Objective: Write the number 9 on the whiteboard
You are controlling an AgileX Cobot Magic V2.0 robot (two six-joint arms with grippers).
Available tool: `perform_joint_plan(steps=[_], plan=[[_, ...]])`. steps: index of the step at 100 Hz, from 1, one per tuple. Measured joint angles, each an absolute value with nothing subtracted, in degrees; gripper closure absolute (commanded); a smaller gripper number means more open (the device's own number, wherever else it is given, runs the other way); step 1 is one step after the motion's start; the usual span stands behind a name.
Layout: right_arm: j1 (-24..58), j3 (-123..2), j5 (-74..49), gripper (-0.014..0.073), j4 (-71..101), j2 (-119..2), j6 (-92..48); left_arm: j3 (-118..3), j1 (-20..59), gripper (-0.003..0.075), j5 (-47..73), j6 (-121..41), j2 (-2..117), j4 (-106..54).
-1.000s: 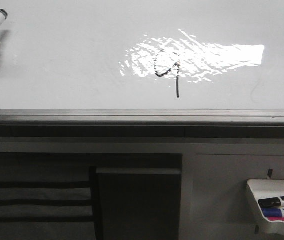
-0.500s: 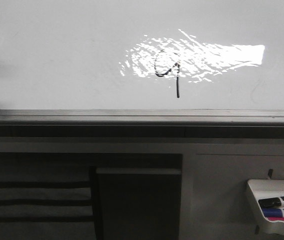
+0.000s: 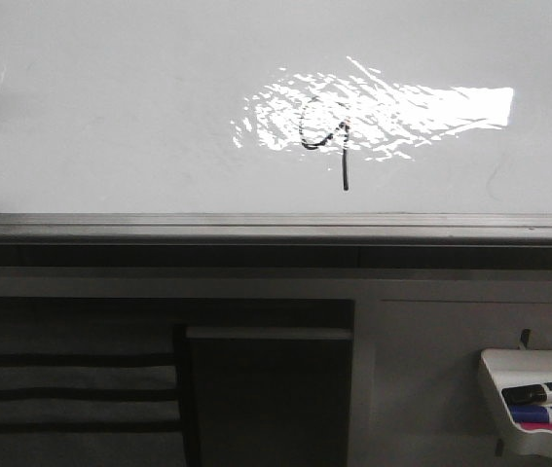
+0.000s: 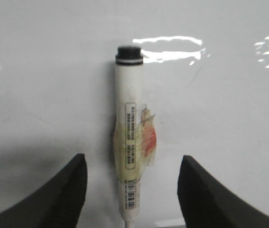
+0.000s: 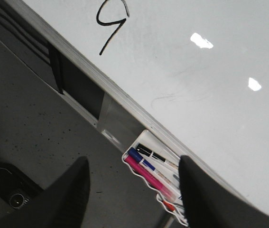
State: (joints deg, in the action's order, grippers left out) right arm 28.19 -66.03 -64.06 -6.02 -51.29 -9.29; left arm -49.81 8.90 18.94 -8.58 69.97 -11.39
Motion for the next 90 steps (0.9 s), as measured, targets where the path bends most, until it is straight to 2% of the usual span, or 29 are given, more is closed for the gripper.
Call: perform_joint_plan(steps=[23,43,52,62,76,83,88,90], plan=[[27.93,-62.31,-63.06,0.0228,-6.22,-44.91,1.66,-48.9,8.9,0.0323,29.37,-14.5,55.28,-11.39],[27.93,-51.67,-55.06,0.023,-6.35,-35.05,5.0,-41.26,8.9,0.0323,30.71,-15.29,41.7,-11.39],[27.93,-46.72,-51.61,0.0259,-6.35,-31.09,5.33,-36.71,8.9,0.0337,29.91,-15.38,36.77,-11.39],[27.93,-42.55,-48.95,0.0384,-6.35,-27.57,5.33,-32.31,8.9,0.0416,27.59,-15.38,33.01,-11.39],[27.93,-39.69,-47.46,0.0585,-6.35,-24.75,5.33,-28.63,8.9,0.06,24.43,-15.42,30.77,-11.39],[27.93,-39.36,-47.33,0.0654,-6.35,-24.49,5.38,-28.19,8.9,0.0684,23.7,-15.42,30.63,-11.39],[27.93,-39.32,-47.11,0.0666,-6.35,-24.41,5.38,-27.99,8.9,0.0742,23.1,-15.42,30.63,-11.51],[27.93,-39.32,-47.07,0.0666,-6.35,-24.41,5.38,-27.89,8.9,0.074,22.81,-15.42,30.63,-11.61]])
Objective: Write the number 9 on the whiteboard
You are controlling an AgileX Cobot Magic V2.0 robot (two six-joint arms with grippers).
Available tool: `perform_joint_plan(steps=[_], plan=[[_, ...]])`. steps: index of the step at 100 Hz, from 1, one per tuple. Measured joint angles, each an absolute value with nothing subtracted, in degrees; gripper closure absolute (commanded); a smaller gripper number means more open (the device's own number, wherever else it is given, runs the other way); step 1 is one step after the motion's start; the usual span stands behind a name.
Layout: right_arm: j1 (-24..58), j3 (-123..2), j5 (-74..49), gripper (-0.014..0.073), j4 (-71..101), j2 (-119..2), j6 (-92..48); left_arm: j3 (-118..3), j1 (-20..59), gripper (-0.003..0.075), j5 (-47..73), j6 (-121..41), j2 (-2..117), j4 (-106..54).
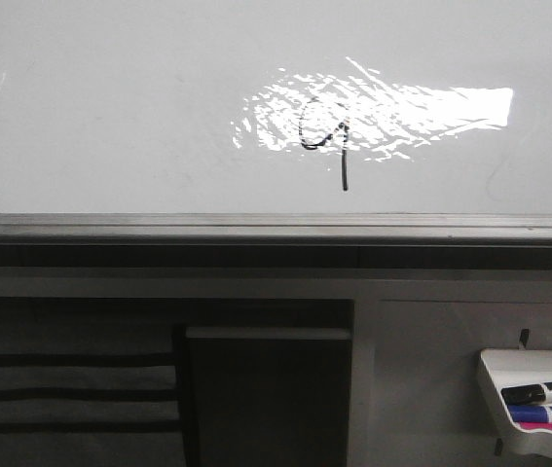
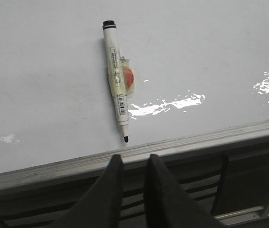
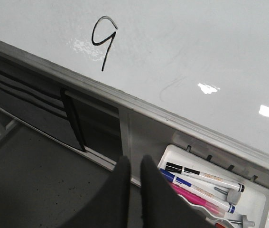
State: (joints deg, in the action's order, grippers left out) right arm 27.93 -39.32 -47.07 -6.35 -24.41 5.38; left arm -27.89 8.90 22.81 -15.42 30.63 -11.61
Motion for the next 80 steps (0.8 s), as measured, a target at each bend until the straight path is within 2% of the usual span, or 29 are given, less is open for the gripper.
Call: perform_joint_plan(steps=[59,80], plan=[[27.93,-39.32,-49.27,0.0666,-6.25,-24.41,5.47,-27.74,8.9,0.0741,22.56,-15.42,30.18,-11.97],[27.93,-39.32,-49.38,0.0666,-6.14,-24.41,5.47,-21.27,7.78,0.0741,19.67,-15.42,18.18,-12.19]])
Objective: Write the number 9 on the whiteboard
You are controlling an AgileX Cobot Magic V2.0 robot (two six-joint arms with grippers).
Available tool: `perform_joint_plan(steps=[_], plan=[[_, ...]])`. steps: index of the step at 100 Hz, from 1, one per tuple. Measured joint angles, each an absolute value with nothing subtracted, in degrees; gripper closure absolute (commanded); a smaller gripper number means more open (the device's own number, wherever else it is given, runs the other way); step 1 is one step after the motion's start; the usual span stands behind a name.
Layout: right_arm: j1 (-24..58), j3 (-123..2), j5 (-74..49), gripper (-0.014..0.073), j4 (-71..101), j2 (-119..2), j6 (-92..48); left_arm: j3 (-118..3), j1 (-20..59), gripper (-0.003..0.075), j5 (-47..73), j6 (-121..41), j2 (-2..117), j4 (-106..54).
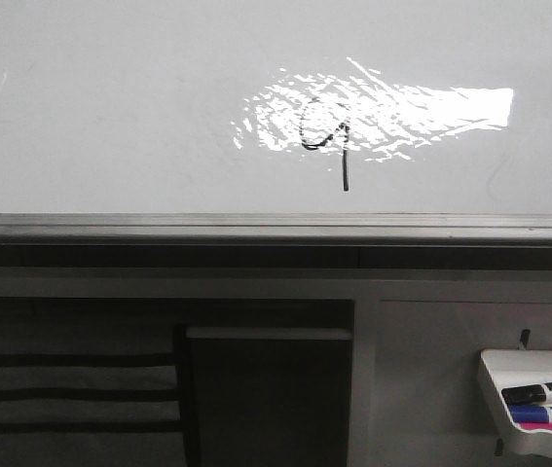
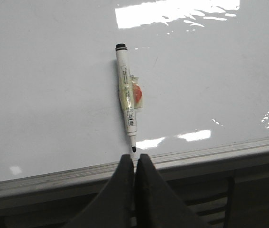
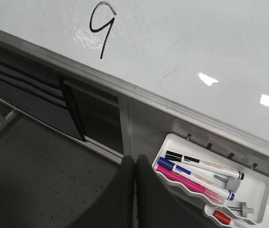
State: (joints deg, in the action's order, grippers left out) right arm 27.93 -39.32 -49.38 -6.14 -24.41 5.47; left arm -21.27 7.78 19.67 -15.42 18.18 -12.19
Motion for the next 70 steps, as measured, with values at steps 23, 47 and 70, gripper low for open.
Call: perform_joint_plan(steps=[23,47,70], plan=[[27.93,-39.32,-49.38,0.0666,-6.14,-24.41,5.47,-10.93,5.99,0.0741,18.91,-15.42,1.6,-11.39],[27.93,-39.22,-49.38,0.0666,-6.14,-24.41,5.47,-1.04,5.99,0.0741,9.0,-4.18,-0.34,-2.32],[27.93,-39.22,-49.38,0.0666,-6.04,-24.41,5.47,-0.43,5.99,0.0741,1.75,0.0,-0.34,-2.95]])
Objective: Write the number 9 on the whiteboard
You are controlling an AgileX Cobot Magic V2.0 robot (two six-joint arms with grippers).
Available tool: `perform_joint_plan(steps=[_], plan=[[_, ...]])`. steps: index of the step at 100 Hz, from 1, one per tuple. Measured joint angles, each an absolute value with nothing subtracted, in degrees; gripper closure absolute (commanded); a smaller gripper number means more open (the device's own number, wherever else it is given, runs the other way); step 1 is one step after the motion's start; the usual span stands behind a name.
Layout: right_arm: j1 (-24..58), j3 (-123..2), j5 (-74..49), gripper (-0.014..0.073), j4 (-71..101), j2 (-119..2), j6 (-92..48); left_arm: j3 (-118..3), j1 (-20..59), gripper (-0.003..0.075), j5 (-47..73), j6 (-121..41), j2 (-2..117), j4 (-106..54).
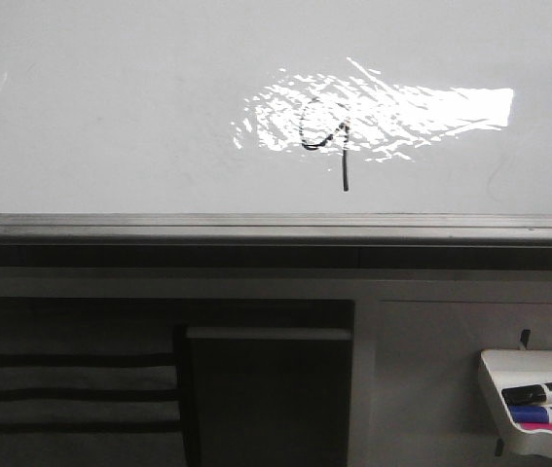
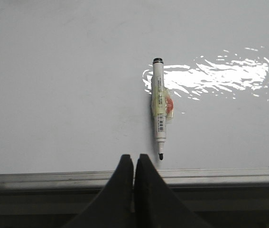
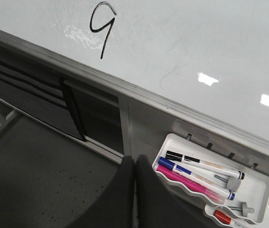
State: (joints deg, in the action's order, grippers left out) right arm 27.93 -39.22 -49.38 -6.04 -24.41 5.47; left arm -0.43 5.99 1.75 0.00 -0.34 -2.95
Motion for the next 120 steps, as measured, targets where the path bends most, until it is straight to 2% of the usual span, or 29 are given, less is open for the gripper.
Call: perform_joint_plan(steps=[18,84,96,120], plan=[[27.93,-39.22,-49.38,0.0666,-6.04,-24.41,5.47,-0.43,5.99,0.0741,2.08,0.0,-0.34,-7.17],[27.55,-37.66,-47.98,0.0666,-6.04,-22.92,5.31,-0.43,5.99,0.0741,2.08,0.0,-0.34,-7.54],[22.63,-32.61,-42.47,0.0666,-6.18,-18.07,4.77,-0.43,5.99,0.0741,2.08,0.0,-0.34,-7.54],[8.33,-14.61,-20.19,0.0666,-5.99,-6.14,4.66,-0.43,5.99,0.0741,2.14,0.0,-0.34,-7.61]])
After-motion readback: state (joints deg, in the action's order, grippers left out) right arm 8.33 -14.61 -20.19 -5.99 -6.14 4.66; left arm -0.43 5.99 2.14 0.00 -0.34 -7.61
